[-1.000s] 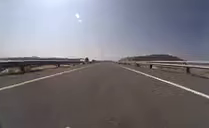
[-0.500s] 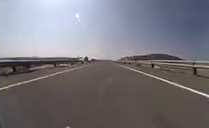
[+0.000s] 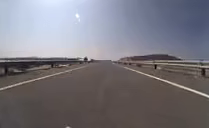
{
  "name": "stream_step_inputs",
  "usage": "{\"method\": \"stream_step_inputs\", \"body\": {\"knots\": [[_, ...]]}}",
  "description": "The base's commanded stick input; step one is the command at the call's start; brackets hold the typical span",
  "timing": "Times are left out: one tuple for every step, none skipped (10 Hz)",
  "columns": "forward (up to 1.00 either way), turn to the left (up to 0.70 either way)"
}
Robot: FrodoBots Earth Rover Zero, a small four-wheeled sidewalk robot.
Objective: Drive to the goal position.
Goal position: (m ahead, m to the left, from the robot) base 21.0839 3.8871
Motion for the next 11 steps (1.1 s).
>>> {"method": "stream_step_inputs", "body": {"knots": [[1.00, 0.00], [1.00, 0.00], [1.00, 0.00], [1.00, 0.00], [1.00, 0.00], [1.00, 0.00], [1.00, 0.00], [1.00, 0.00], [1.00, 0.00], [1.00, 0.00], [1.00, 0.00]]}}
